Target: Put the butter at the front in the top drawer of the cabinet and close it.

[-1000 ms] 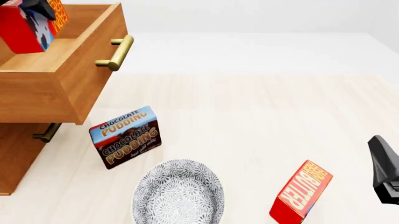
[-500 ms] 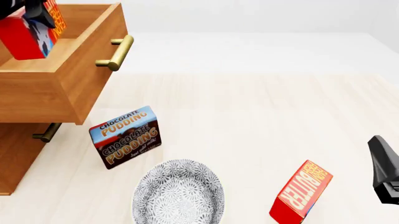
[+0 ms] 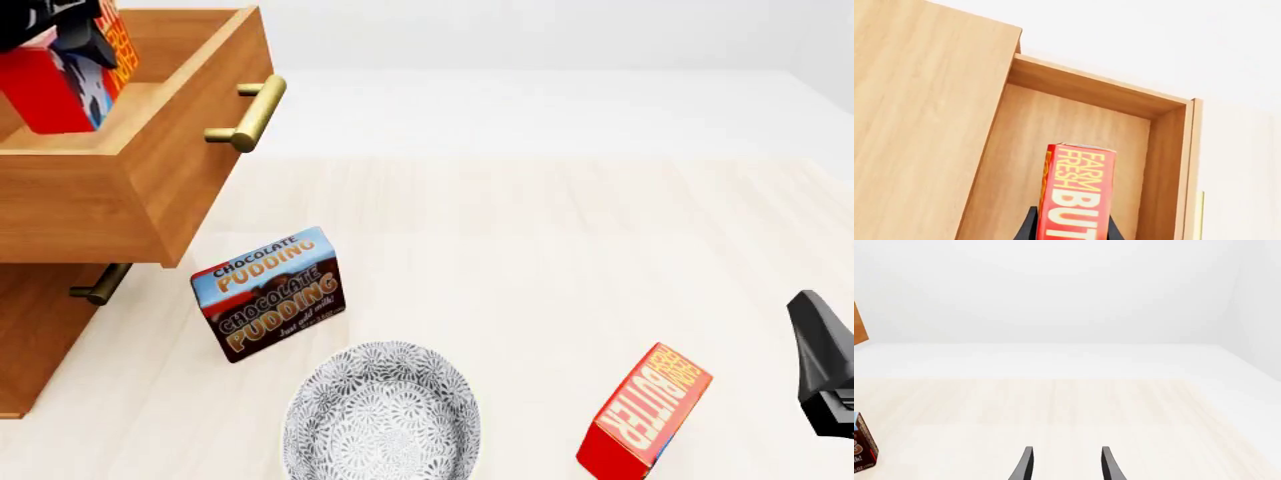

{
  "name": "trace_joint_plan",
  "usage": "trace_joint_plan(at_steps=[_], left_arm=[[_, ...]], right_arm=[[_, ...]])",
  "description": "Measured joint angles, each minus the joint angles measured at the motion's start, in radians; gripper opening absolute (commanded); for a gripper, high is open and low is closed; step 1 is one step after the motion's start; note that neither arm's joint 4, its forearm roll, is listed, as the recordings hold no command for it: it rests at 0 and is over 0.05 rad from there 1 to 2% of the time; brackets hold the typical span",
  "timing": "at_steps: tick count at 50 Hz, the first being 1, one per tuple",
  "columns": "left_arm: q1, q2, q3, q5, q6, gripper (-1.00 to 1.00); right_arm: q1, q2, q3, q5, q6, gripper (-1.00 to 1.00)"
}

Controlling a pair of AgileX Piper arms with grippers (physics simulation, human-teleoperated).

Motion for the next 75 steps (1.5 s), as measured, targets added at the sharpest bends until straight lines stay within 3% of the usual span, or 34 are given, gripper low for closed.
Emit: trace_joint_plan(at_steps=[75], left_arm=[[-0.013, 0.023, 0.12, -0.122, -0.029, -1.0]], right_arm=[[-0.005, 0.004, 0.0, -0.004, 0.0, 1.0]])
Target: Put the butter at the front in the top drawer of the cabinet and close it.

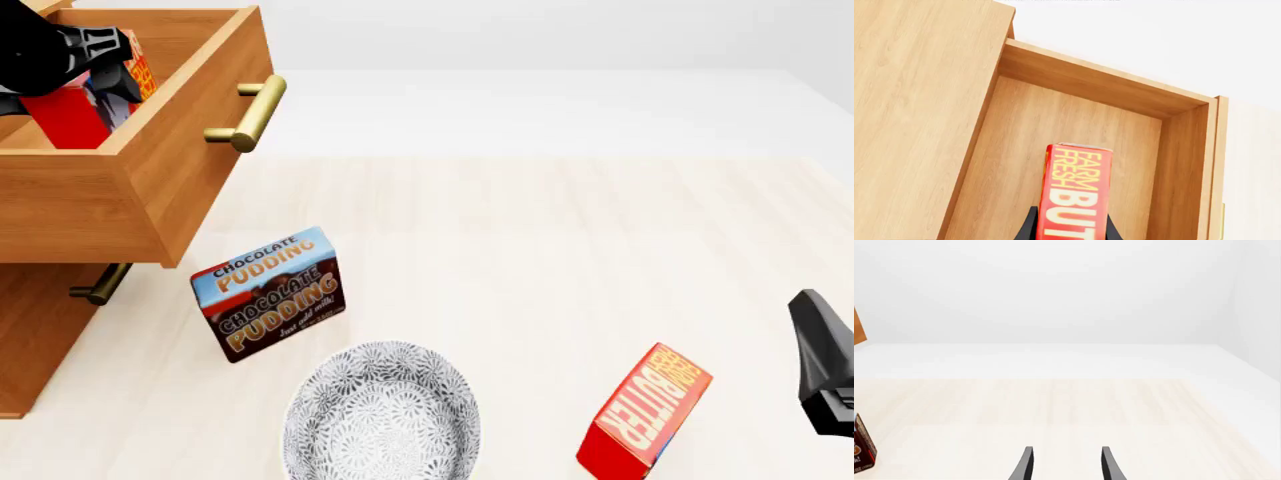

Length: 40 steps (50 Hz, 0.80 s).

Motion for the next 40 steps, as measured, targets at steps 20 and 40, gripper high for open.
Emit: trace_joint_plan(at_steps=[20, 40], left_arm=[[-0.018, 0.011, -0.01, 0.004, -0.003, 1.0], [-0.015, -0.013, -0.037, 0.041, 0.016, 1.0]], right_arm=[[0.0, 0.009, 0.0, -0.009, 0.0, 1.0], [0.0, 0.01, 0.001, -0.01, 0.0, 1.0]])
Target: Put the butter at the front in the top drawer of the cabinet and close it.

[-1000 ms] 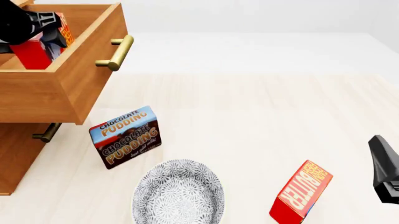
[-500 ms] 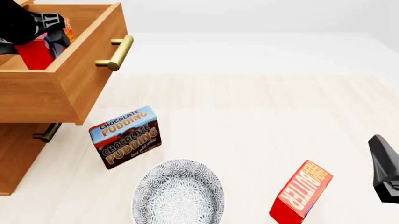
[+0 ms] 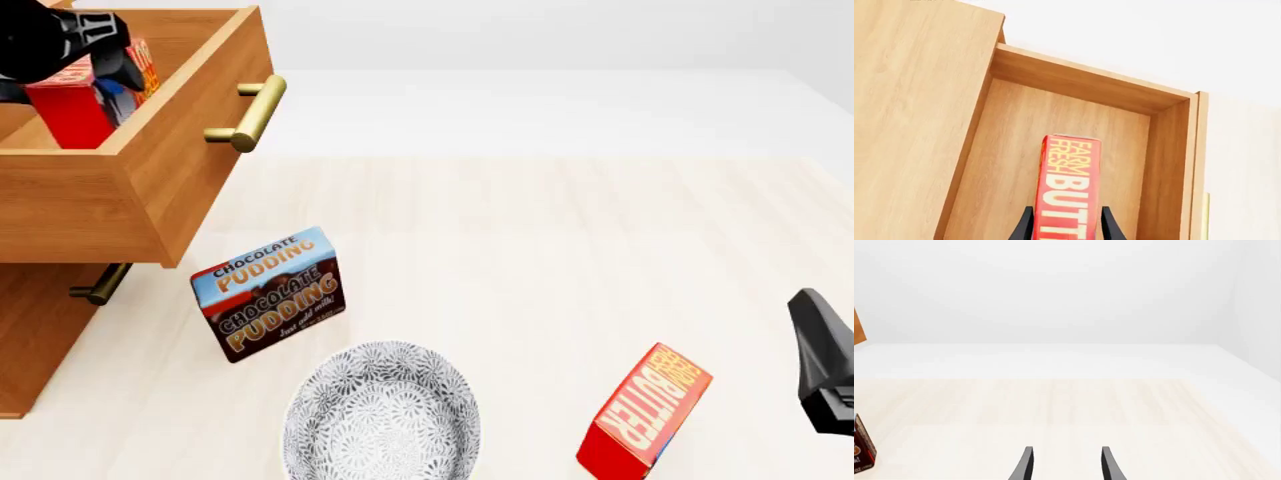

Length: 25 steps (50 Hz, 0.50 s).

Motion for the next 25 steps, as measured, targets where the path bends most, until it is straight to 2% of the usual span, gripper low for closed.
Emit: trace_joint_plan(at_steps=[25], left_arm=[[-0.018, -0.057, -0.008, 0.052, 0.021, 1.0]], right_arm=[[0.0, 0.0, 0.0, 0.0, 0.0, 1.0]])
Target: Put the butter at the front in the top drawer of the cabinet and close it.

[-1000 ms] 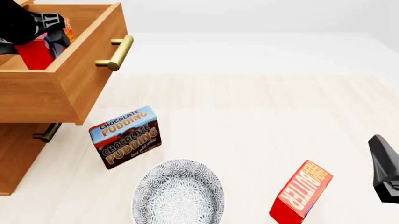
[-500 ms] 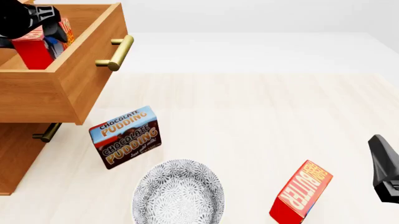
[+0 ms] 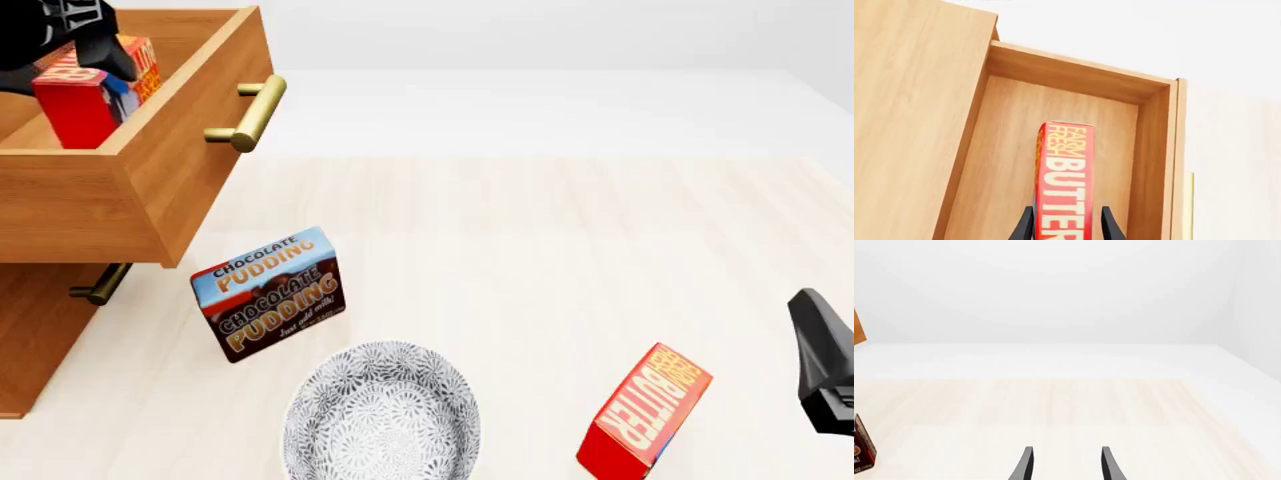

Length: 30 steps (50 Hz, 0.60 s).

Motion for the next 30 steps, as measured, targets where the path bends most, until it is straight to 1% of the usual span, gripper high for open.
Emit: trace_joint_plan(at_steps=[30], left_arm=[[-0.004, -0.166, 0.071, 0.064, 0.034, 1.0]], right_arm=[[0.0, 0.0, 0.0, 0.0, 0.0, 1.0]])
